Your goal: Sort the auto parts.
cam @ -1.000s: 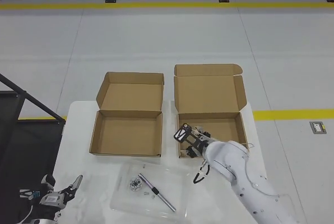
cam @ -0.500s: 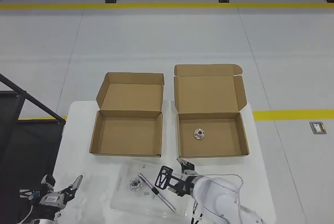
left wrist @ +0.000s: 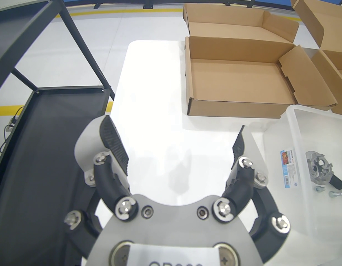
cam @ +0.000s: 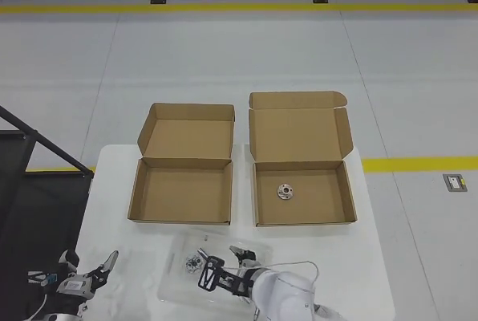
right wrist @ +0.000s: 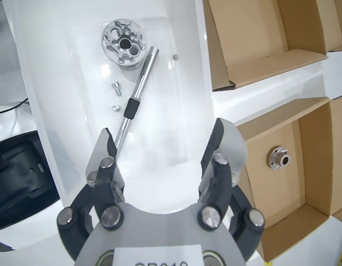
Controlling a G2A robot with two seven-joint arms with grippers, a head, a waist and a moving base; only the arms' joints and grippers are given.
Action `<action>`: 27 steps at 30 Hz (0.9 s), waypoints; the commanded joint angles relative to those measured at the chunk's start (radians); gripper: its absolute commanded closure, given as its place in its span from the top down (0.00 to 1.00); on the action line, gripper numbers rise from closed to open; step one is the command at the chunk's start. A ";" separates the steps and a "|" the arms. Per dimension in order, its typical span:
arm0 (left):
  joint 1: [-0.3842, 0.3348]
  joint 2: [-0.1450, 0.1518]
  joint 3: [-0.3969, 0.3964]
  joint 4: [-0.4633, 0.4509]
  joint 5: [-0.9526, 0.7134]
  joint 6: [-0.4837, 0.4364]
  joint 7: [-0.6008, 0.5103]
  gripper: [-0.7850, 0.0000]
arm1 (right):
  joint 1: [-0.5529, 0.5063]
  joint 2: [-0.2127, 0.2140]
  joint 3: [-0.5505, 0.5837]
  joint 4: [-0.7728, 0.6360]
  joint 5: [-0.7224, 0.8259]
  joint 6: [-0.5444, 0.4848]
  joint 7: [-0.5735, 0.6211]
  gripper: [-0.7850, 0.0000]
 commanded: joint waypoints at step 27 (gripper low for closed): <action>0.000 0.000 0.000 0.000 0.000 0.000 0.000 1.00 | 0.234 -0.247 -0.203 0.492 0.159 0.252 0.149 0.43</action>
